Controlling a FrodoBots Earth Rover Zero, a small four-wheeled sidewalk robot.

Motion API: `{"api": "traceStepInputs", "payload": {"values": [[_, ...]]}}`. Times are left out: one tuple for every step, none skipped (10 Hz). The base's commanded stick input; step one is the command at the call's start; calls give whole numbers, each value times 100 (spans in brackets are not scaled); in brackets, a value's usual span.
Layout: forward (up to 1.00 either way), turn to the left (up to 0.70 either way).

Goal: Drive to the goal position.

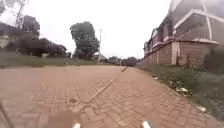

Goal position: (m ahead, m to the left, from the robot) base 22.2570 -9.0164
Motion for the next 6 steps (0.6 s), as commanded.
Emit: {"api": "traceStepInputs", "payload": {"values": [[50,-50],[50,-49],[50,-34],[50,8],[50,21],[50,25]]}}
